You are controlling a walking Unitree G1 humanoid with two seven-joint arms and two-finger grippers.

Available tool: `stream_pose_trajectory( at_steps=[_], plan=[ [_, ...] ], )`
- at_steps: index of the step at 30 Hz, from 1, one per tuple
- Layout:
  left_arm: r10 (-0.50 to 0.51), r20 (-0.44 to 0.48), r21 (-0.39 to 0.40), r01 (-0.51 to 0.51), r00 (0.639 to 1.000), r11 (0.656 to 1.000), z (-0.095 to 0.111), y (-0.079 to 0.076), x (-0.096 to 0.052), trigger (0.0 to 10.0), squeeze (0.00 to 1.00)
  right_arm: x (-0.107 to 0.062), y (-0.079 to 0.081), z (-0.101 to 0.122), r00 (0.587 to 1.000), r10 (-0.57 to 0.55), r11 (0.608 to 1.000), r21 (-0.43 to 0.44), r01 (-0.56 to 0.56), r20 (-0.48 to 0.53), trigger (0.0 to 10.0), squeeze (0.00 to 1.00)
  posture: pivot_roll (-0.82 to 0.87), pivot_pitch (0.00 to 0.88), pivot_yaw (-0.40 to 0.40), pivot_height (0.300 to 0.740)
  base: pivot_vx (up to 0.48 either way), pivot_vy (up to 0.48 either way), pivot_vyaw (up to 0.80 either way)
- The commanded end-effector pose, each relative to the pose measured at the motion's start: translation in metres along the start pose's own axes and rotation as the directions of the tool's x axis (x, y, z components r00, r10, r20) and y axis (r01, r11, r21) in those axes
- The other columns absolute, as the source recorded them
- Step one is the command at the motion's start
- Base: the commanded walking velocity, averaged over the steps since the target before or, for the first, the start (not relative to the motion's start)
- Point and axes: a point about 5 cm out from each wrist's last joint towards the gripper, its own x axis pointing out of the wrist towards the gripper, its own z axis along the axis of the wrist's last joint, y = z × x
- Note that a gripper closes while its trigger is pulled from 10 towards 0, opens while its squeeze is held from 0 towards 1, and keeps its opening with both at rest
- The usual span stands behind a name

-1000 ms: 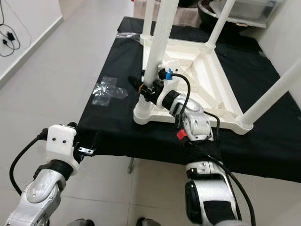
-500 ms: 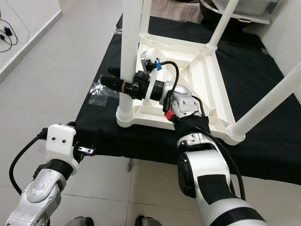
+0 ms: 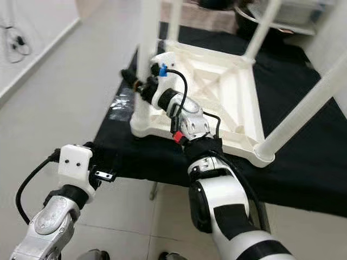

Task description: Building children table

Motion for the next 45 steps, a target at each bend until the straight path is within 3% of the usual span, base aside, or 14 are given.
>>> stream_pose_trajectory(
  at_steps=[1, 6, 12, 13, 15, 16, 24, 25, 26, 28, 32, 34, 38, 45],
  plan=[
    [-0.008, -0.011, 0.003, 0.008, 1.0, 1.0, -0.004, -0.002, -0.001, 10.0, 0.0, -0.027, -0.031, -0.034, 0.932, -0.34, 0.94, -0.016, 0.341, -0.126, 0.0, 0.0, 0.15, 0.109, -0.125, 0.74, 0.0, 0.0, 0.0],
    [-0.013, -0.01, -0.005, 0.013, 1.0, 1.0, -0.004, -0.006, 0.0, 10.0, 0.0, -0.048, -0.003, -0.033, 0.839, -0.54, 0.842, -0.046, 0.538, -0.07, 0.0, 0.0, 0.16, 0.099, -0.129, 0.74, 0.0, 0.0, 0.0],
    [-0.008, -0.011, -0.003, 0.008, 1.0, 1.0, -0.004, -0.005, -0.001, 10.0, 0.0, -0.041, 0.025, -0.036, 0.841, -0.534, 0.843, 0.024, 0.538, -0.091, 0.4, 0.0, 0.17, 0.09, -0.13, 0.74, 0.0, 0.0, 0.0],
    [-0.007, -0.011, -0.003, 0.007, 1.0, 1.0, -0.004, -0.004, -0.001, 10.0, 0.0, -0.039, 0.03, -0.033, 0.86, -0.505, 0.86, 0.035, 0.508, -0.073, 10.0, 0.0, 0.16, 0.091, -0.127, 0.74, 0.0, 0.0, 0.0],
    [-0.007, -0.011, -0.003, 0.007, 1.0, 1.0, -0.005, -0.004, -0.001, 10.0, 0.0, -0.038, 0.033, -0.03, 0.872, -0.486, 0.872, 0.039, 0.488, -0.06, 10.0, 0.0, 0.16, 0.091, -0.127, 0.74, 0.0, 0.0, 0.0],
    [-0.008, -0.011, -0.002, 0.008, 1.0, 1.0, -0.005, -0.004, -0.001, 10.0, 0.0, -0.037, 0.035, -0.027, 0.902, -0.43, 0.901, 0.041, 0.431, -0.029, 10.0, 1.0, 0.16, 0.093, -0.128, 0.74, 0.0, 0.0, 0.0],
    [-0.007, -0.014, -0.009, 0.007, 1.0, 1.0, -0.006, -0.005, 0.001, 10.0, 0.0, -0.04, 0.019, -0.015, 0.942, -0.332, 0.943, 0.028, 0.331, 0.048, 10.0, 1.0, 0.15, 0.102, -0.126, 0.74, 0.0, 0.0, 0.0],
    [-0.008, -0.014, -0.011, 0.008, 1.0, 1.0, -0.007, -0.005, 0.001, 10.0, 0.0, -0.039, 0.013, -0.014, 0.976, -0.212, 0.977, 0.04, 0.21, 0.039, 10.0, 0.0, 0.14, 0.103, -0.127, 0.74, 0.0, 0.0, 0.0],
    [-0.008, -0.015, -0.012, 0.008, 1.0, 1.0, -0.007, -0.005, 0.001, 10.0, 0.0, -0.037, 0.006, -0.012, 1.0, 0.016, 0.995, 0.095, -0.017, 0.013, 10.0, 0.0, 0.14, 0.103, -0.124, 0.74, 0.0, 0.0, 0.0],
    [-0.008, -0.017, -0.011, 0.008, 1.0, 1.0, -0.008, -0.004, 0.001, 10.0, 0.0, -0.037, -0.001, -0.012, 0.975, 0.223, 0.966, 0.142, -0.217, -0.022, 10.0, 0.0, 0.14, 0.102, -0.124, 0.74, 0.0, 0.0, 0.0],
    [-0.008, -0.018, -0.01, 0.008, 1.0, 1.0, -0.009, -0.004, 0.001, 10.0, 0.0, -0.038, -0.006, -0.013, 0.941, 0.334, 0.934, 0.155, -0.323, -0.049, 10.0, 0.0, 0.14, 0.102, -0.124, 0.74, 0.0, 0.0, 0.0],
    [-0.009, -0.018, -0.011, 0.009, 1.0, 1.0, -0.009, -0.004, 0.002, 10.0, 0.0, -0.036, -0.01, -0.007, 0.853, 0.518, 0.851, 0.145, -0.505, -0.063, 10.0, 0.0, 0.14, 0.099, -0.128, 0.74, 0.0, 0.0, 0.0],
    [-0.006, -0.014, -0.012, 0.006, 1.0, 1.0, -0.009, -0.005, 0.002, 10.0, 0.0, -0.041, 0.004, 0.003, 0.564, 0.821, 0.57, 0.126, -0.812, -0.087, 10.0, 0.0, 0.16, 0.099, -0.134, 0.74, 0.0, 0.0, 0.0],
    [-0.002, -0.008, -0.006, 0.002, 1.0, 1.0, -0.007, -0.002, 0.002, 10.0, 0.0, -0.03, 0.021, 0.007, 0.413, 0.902, 0.427, 0.117, -0.896, -0.129, 10.0, 0.0, 0.17, 0.096, -0.139, 0.74, 0.0, 0.0, 0.0]
  ],
)
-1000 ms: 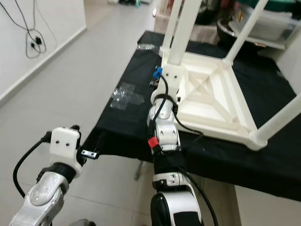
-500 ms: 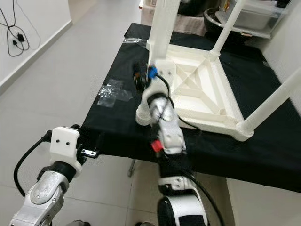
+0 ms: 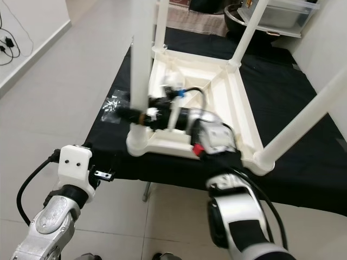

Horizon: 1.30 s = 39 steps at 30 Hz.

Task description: Building children table

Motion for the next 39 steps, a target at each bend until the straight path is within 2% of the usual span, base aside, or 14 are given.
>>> stream_pose_trajectory(
  at_steps=[1, 4, 5, 21, 23, 24, 26, 27, 28, 30, 33, 36, 37, 39],
  plan=[
    [0.006, -0.01, 0.004, -0.006, 1.0, 1.0, -0.003, 0.002, 0.0, 10.0, 0.0, 0.005, 0.002, -0.002, 0.998, 0.052, 0.999, -0.017, -0.052, -0.027, 10.0, 0.0, 0.16, 0.094, -0.135, 0.74, 0.0, 0.0, 0.0],
    [0.007, -0.01, 0.004, -0.007, 1.0, 1.0, -0.004, 0.002, 0.001, 10.0, 0.0, 0.011, 0.002, -0.004, 0.997, 0.065, 0.997, -0.031, -0.066, -0.041, 10.0, 0.0, 0.16, 0.092, -0.138, 0.74, 0.0, 0.0, 0.0],
    [0.008, -0.009, 0.005, -0.008, 1.0, 1.0, -0.004, 0.002, 0.001, 10.0, 0.0, 0.015, 0.0, -0.006, 0.999, 0.023, 0.999, -0.047, -0.025, -0.044, 0.0, 0.0, 0.16, 0.089, -0.138, 0.74, 0.0, 0.0, 0.0],
    [-0.005, 0.01, 0.003, 0.005, 1.0, 1.0, -0.003, 0.0, 0.007, 10.0, 0.0, 0.006, 0.009, -0.036, 0.806, -0.588, 0.808, 0.001, 0.59, 0.063, 0.0, 0.0, 0.12, 0.076, -0.119, 0.74, 0.0, 0.0, 0.0],
    [-0.006, 0.008, -0.006, 0.006, 1.0, 1.0, -0.004, -0.002, 0.009, 10.0, 0.0, -0.011, -0.007, -0.04, 0.454, -0.891, 0.454, -0.026, 0.891, 0.025, 0.0, 0.0, 0.11, 0.079, -0.115, 0.74, 0.0, 0.0, 0.0],
    [-0.006, 0.008, -0.006, 0.006, 1.0, 1.0, -0.004, -0.002, 0.009, 10.0, 0.0, -0.011, -0.007, -0.04, 0.454, -0.891, 0.454, -0.026, 0.891, 0.025, 0.0, 0.0, 0.11, 0.079, -0.115, 0.74, 0.0, 0.0, 0.0],
    [-0.012, 0.009, -0.012, 0.012, 1.0, 1.0, -0.005, -0.005, 0.011, 10.0, 0.0, -0.028, -0.006, -0.044, 0.179, -0.984, 0.179, -0.028, 0.983, 0.017, 0.0, 0.0, 0.11, 0.079, -0.118, 0.74, 0.0, 0.0, 0.0],
    [-0.012, 0.009, -0.012, 0.012, 1.0, 1.0, -0.005, -0.005, 0.011, 10.0, 0.0, -0.028, -0.006, -0.044, 0.179, -0.984, 0.179, -0.028, 0.983, 0.017, 0.0, 0.0, 0.11, 0.079, -0.118, 0.74, 0.0, 0.0, 0.0],
    [-0.015, 0.008, -0.016, 0.015, 1.0, 1.0, -0.006, -0.006, 0.012, 10.0, 0.0, -0.035, -0.004, -0.047, 0.021, -1.0, 0.021, 0.012, 1.0, 0.012, 0.0, 0.0, 0.11, 0.076, -0.12, 0.74, 0.0, 0.0, 0.0],
    [-0.015, 0.008, -0.016, 0.015, 1.0, 1.0, -0.006, -0.006, 0.012, 10.0, 0.0, -0.036, -0.003, -0.048, -0.009, -1.0, -0.008, 0.021, 1.0, 0.009, 0.0, 0.0, 0.11, 0.076, -0.12, 0.74, 0.0, 0.0, 0.0],
    [-0.014, 0.018, -0.02, 0.014, 1.0, 1.0, -0.006, -0.006, 0.016, 10.0, 0.0, -0.037, 0.001, -0.044, -0.241, -0.97, -0.239, 0.068, 0.969, 0.015, 0.0, 0.0, 0.11, 0.053, -0.114, 0.74, 0.0, 0.0, 0.0],
    [-0.013, 0.027, -0.022, 0.014, 1.0, 1.0, -0.005, -0.006, 0.019, 10.0, 0.0, -0.03, 0.003, -0.043, -0.28, -0.96, -0.28, 0.113, 0.953, -0.012, 0.0, 0.0, 0.1, 0.045, -0.111, 0.74, 0.0, 0.0, 0.0],
    [-0.014, 0.027, -0.022, 0.015, 1.0, 1.0, -0.005, -0.006, 0.019, 10.0, 0.0, -0.026, 0.003, -0.042, -0.267, -0.964, -0.267, 0.13, 0.955, -0.014, 9.1, 0.0, 0.11, 0.039, -0.109, 0.74, 0.0, 0.0, 0.0],
    [-0.015, 0.027, -0.021, 0.016, 1.0, 1.0, -0.006, -0.006, 0.02, 10.0, 0.0, -0.024, 0.003, -0.042, -0.266, -0.964, -0.266, 0.138, 0.954, -0.016, 9.1, 0.0, 0.1, 0.037, -0.109, 0.74, 0.0, 0.0, 0.0]
  ],
)
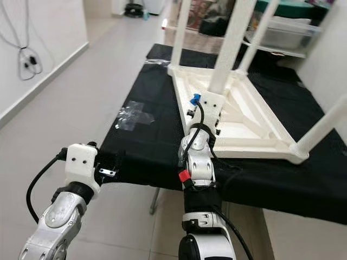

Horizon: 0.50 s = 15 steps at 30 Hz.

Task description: Building children table

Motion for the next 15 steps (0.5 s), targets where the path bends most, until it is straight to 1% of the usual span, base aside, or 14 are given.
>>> stream_pose_trajectory(
  at_steps=[1, 2, 3, 4, 5, 6, 8, 9, 10, 11, 12, 13, 14, 15],
  plan=[
    [-0.007, -0.018, -0.004, 0.007, 1.0, 1.0, -0.006, -0.002, 0.002, 10.0, 0.0, -0.024, 0.041, -0.002, 0.992, 0.114, 0.986, 0.126, -0.107, -0.05, 10.0, 0.0, 0.1, 0.027, -0.105, 0.74, 0.0, 0.0, 0.0],
    [-0.008, -0.017, -0.004, 0.008, 1.0, 1.0, -0.006, -0.001, 0.002, 10.0, 0.0, -0.024, 0.043, 0.001, 0.989, 0.144, 0.98, 0.142, -0.139, -0.027, 10.0, 0.0, 0.1, 0.027, -0.105, 0.74, 0.0, 0.0, 0.0],
    [-0.008, -0.017, -0.004, 0.008, 1.0, 1.0, -0.006, -0.001, 0.002, 10.0, 0.0, -0.024, 0.043, 0.001, 0.989, 0.144, 0.98, 0.142, -0.139, -0.027, 10.0, 0.0, 0.1, 0.027, -0.105, 0.74, 0.0, 0.0, 0.0],
    [-0.007, -0.014, -0.003, 0.007, 1.0, 1.0, -0.007, -0.001, 0.003, 10.0, 0.0, -0.024, 0.047, 0.005, 0.978, 0.209, 0.966, 0.154, -0.206, 0.0, 10.0, 1.0, 0.09, 0.02, -0.106, 0.74, 0.0, 0.0, 0.0],
    [-0.006, -0.012, -0.002, 0.006, 1.0, 1.0, -0.007, 0.0, 0.003, 10.0, 0.0, -0.024, 0.05, 0.007, 0.968, 0.251, 0.955, 0.158, -0.25, 0.017, 10.0, 1.0, 0.09, 0.017, -0.106, 0.74, 0.0, 0.0, 0.0],
    [-0.005, -0.009, 0.001, 0.005, 1.0, 1.0, -0.007, 0.0, 0.004, 10.0, 0.0, -0.023, 0.049, 0.009, 0.963, 0.268, 0.952, 0.145, -0.269, 0.031, 10.0, 1.0, 0.09, 0.011, -0.108, 0.74, 0.0, 0.0, 0.0],
    [-0.003, -0.004, -0.002, 0.003, 1.0, 1.0, -0.007, 0.0, 0.006, 10.0, 0.0, -0.022, 0.051, 0.011, 0.943, 0.329, 0.933, 0.141, -0.332, 0.049, 10.0, 1.0, 0.09, 0.009, -0.109, 0.74, 0.0, 0.0, 0.0],
    [-0.003, -0.002, -0.004, 0.003, 1.0, 1.0, -0.007, -0.001, 0.006, 10.0, 0.0, -0.02, 0.05, 0.014, 0.933, 0.353, 0.926, 0.113, -0.359, 0.069, 10.0, 1.0, 0.09, 0.008, -0.111, 0.74, 0.0, 0.0, 0.0],
    [-0.002, -0.001, -0.007, 0.002, 1.0, 1.0, -0.007, -0.002, 0.007, 10.0, 0.0, -0.016, 0.048, 0.017, 0.907, 0.408, 0.909, 0.051, -0.414, 0.1, 10.0, 0.0, 0.09, 0.004, -0.111, 0.74, 0.0, 0.0, 0.0],
    [-0.002, -0.001, -0.009, 0.002, 1.0, 1.0, -0.007, -0.003, 0.007, 10.0, 0.0, -0.013, 0.047, 0.019, 0.889, 0.442, 0.895, 0.004, -0.446, 0.117, 10.0, 0.0, 0.09, 0.004, -0.111, 0.74, 0.0, 0.0, 0.0],
    [-0.002, -0.001, -0.009, 0.002, 1.0, 1.0, -0.007, -0.003, 0.007, 10.0, 0.0, -0.013, 0.047, 0.019, 0.889, 0.442, 0.895, 0.004, -0.446, 0.117, 10.0, 0.0, 0.09, 0.004, -0.111, 0.74, 0.0, 0.0, 0.0],
    [-0.004, -0.001, -0.008, 0.004, 1.0, 1.0, -0.007, -0.004, 0.007, 10.0, 0.0, -0.012, 0.047, 0.023, 0.814, 0.56, 0.826, -0.028, -0.563, 0.157, 10.0, 0.0, 0.09, 0.003, -0.113, 0.74, 0.0, 0.0, 0.0],
    [-0.003, 0.0, -0.009, 0.003, 1.0, 1.0, -0.008, -0.004, 0.007, 10.0, 0.0, -0.01, 0.045, 0.023, 0.768, 0.622, 0.778, -0.008, -0.628, 0.152, 10.0, 0.0, 0.1, 0.0, -0.116, 0.74, 0.0, 0.0, 0.0],
    [-0.003, 0.0, -0.01, 0.003, 1.0, 1.0, -0.008, -0.005, 0.007, 10.0, 0.0, -0.009, 0.044, 0.023, 0.736, 0.661, 0.743, 0.007, -0.669, 0.149, 10.0, 0.0, 0.1, 0.0, -0.116, 0.74, 0.0, 0.0, 0.0]
  ],
)
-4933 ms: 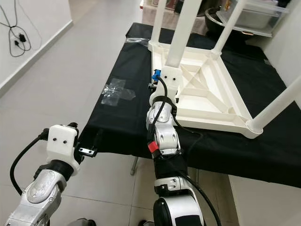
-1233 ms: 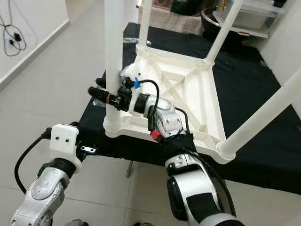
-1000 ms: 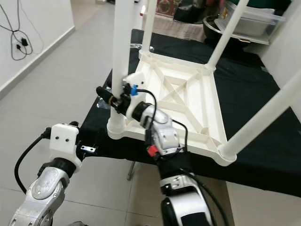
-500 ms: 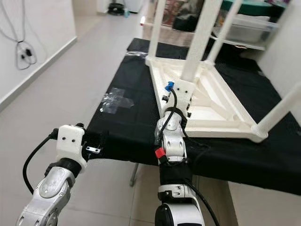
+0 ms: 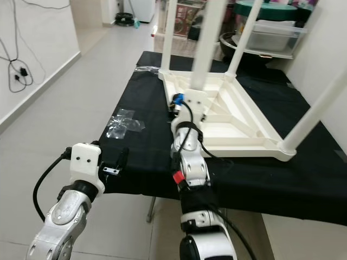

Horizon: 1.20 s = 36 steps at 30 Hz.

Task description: Building children table

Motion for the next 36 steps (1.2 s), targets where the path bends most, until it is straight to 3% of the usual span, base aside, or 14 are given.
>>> stream_pose_trajectory(
  at_steps=[1, 8, 14, 15, 18, 23, 24, 26, 28, 31, 33, 34, 35, 36],
  plan=[
    [0.003, -0.001, -0.003, -0.003, 1.0, 1.0, -0.003, -0.002, 0.0, 10.0, 0.0, 0.004, 0.003, 0.002, 0.961, 0.276, 0.958, 0.083, -0.275, 0.001, 10.0, 0.0, 0.1, 0.0, -0.119, 0.74, 0.0, 0.0, 0.0],
    [0.0, 0.008, 0.012, 0.0, 1.0, 1.0, -0.001, 0.0, 0.0, 10.0, 0.0, 0.005, -0.012, 0.007, 0.726, 0.687, 0.695, 0.26, -0.671, 0.035, 10.0, 0.0, 0.12, 0.0, -0.119, 0.74, 0.0, 0.0, 0.0],
    [0.003, 0.011, 0.015, -0.004, 1.0, 1.0, -0.001, 0.001, -0.001, 10.0, 0.0, 0.002, 0.009, 0.009, 0.499, 0.866, 0.48, 0.221, -0.849, 0.036, 10.0, 0.0, 0.14, 0.0, -0.134, 0.74, 0.0, 0.0, 0.0],
    [0.006, 0.013, 0.016, -0.006, 1.0, 1.0, 0.0, 0.0, -0.003, 10.0, 0.0, -0.001, 0.024, 0.006, 0.382, 0.923, 0.365, 0.216, -0.906, 0.042, 10.0, 0.0, 0.15, 0.0, -0.142, 0.74, 0.0, 0.0, 0.0],
    [0.008, 0.014, 0.014, -0.008, 1.0, 1.0, 0.001, 0.0, -0.004, 10.0, 0.0, -0.002, 0.037, 0.0, 0.333, 0.943, 0.32, 0.216, -0.922, 0.023, 10.0, 0.0, 0.15, 0.0, -0.144, 0.74, 0.0, 0.0, 0.0],
    [0.009, 0.011, 0.013, -0.009, 1.0, 1.0, 0.0, -0.001, -0.006, 10.0, 0.0, 0.0, 0.048, -0.007, 0.361, 0.932, 0.356, 0.203, -0.912, -0.015, 10.0, 0.0, 0.15, 0.0, -0.146, 0.74, 0.0, 0.0, 0.0],
    [0.009, 0.008, 0.013, -0.01, 1.0, 1.0, 0.0, 0.0, -0.007, 10.0, 0.0, 0.004, 0.052, -0.01, 0.422, 0.907, 0.413, 0.239, -0.879, -0.016, 0.0, 0.0, 0.15, 0.0, -0.147, 0.74, 0.0, 0.0, 0.0],
    [0.009, 0.008, 0.013, -0.01, 1.0, 1.0, 0.0, 0.0, -0.007, 10.0, 0.0, 0.004, 0.052, -0.01, 0.422, 0.907, 0.413, 0.239, -0.879, -0.016, 0.0, 0.0, 0.15, 0.0, -0.147, 0.74, 0.0, 0.0, 0.0],
    [0.01, 0.0, 0.013, -0.01, 1.0, 1.0, -0.002, 0.0, -0.01, 10.0, 0.0, 0.009, 0.052, -0.013, 0.528, 0.849, 0.518, 0.232, -0.823, -0.024, 0.0, 0.0, 0.15, 0.0, -0.144, 0.74, 0.0, 0.0, 0.0],
    [0.009, -0.003, 0.012, -0.009, 1.0, 1.0, -0.002, 0.0, -0.011, 10.0, 0.0, 0.011, 0.048, -0.013, 0.579, 0.815, 0.567, 0.229, -0.791, -0.02, 0.0, 0.0, 0.15, 0.0, -0.143, 0.74, 0.0, 0.0, 0.0],
    [0.008, -0.007, 0.01, -0.008, 1.0, 1.0, -0.003, 0.0, -0.011, 10.0, 0.0, 0.018, 0.035, -0.014, 0.744, 0.667, 0.732, 0.219, -0.645, -0.039, 0.0, 0.0, 0.14, 0.0, -0.141, 0.74, 0.0, 0.0, 0.0],
    [0.008, -0.007, 0.01, -0.008, 1.0, 1.0, -0.003, 0.0, -0.011, 10.0, 0.0, 0.018, 0.035, -0.014, 0.744, 0.667, 0.732, 0.219, -0.645, -0.039, 0.0, 0.0, 0.14, 0.0, -0.141, 0.74, 0.0, 0.0, 0.0],
    [0.007, -0.007, 0.009, -0.006, 1.0, 1.0, -0.003, 0.0, -0.01, 10.0, 0.0, 0.02, 0.026, -0.016, 0.849, 0.523, 0.845, 0.175, -0.505, -0.074, 0.0, 0.0, 0.13, 0.001, -0.137, 0.74, 0.0, 0.0, 0.0],
    [0.007, -0.007, 0.009, -0.006, 1.0, 1.0, -0.003, 0.0, -0.01, 10.0, 0.0, 0.02, 0.026, -0.016, 0.849, 0.523, 0.845, 0.175, -0.505, -0.074, 0.0, 0.0, 0.13, 0.001, -0.137, 0.74, 0.0, 0.0, 0.0]
  ],
)
